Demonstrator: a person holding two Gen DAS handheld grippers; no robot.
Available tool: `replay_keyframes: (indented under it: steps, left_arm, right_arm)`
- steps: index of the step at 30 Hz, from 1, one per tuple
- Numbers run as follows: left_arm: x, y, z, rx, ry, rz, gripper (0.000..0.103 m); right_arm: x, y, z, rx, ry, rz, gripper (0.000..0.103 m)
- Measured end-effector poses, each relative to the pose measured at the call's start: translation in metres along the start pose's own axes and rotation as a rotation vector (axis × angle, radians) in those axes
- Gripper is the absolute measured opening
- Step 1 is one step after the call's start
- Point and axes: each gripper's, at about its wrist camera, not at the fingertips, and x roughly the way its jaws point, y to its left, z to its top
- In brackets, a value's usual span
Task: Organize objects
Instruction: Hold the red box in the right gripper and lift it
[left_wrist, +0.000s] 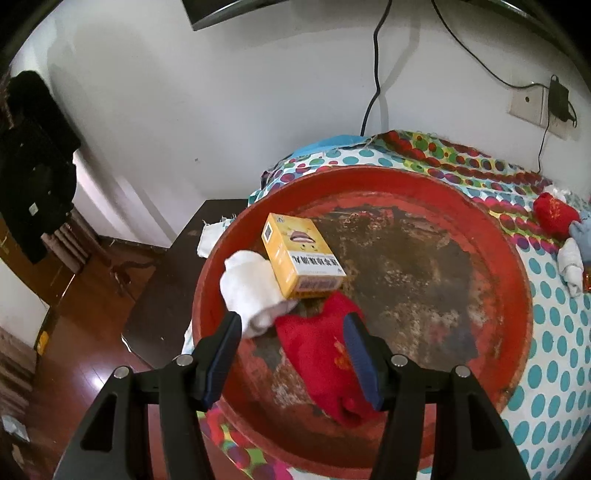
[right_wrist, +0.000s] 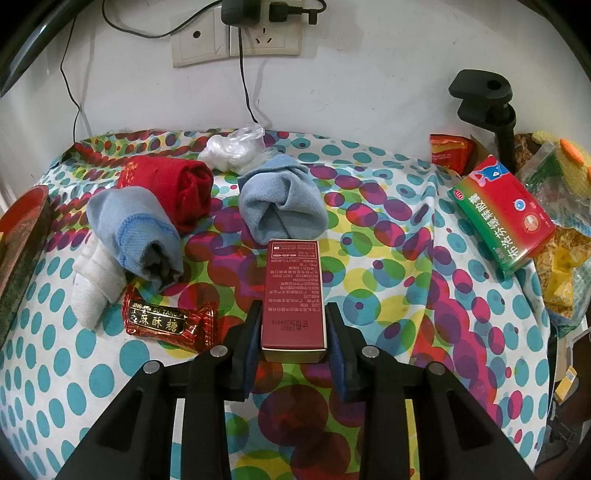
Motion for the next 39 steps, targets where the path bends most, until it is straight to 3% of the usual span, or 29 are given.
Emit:
replay_keyframes:
  steps: [6, 14, 19, 28, 39]
  left_arm:
    - [-0.002, -0.013, -0.019, -0.002, -0.016, -0.028, 0.059]
    - [-0.002, -0.039, -0.030, 0.072, -0.040, -0.078, 0.059]
    - [-0.007, -0.046, -0.031, 0.119, -0.069, -0.062, 0.059]
    - [-0.012, -0.026, -0.027, 0.072, -0.109, -0.068, 0.059]
    - [-0.008, -0.011, -0.025, 0.032, -0.097, -0.058, 0.059]
  right_arm:
    - [-0.001, -0.003, -0.001, 0.014, -0.001, 0.013, 0.030]
    - [-0.002, -0.006, -0.002, 0.034, -0.004, 0.022, 0.028]
    - [-0.001, -0.006, -0.002, 0.033, -0.002, -0.014, 0.028]
    - [-0.002, 0.000, -0.004, 0.026, -0.002, -0.125, 0.028]
    - [-0.014, 0.013, -0.010, 0.093, 0.025, -0.118, 0.028]
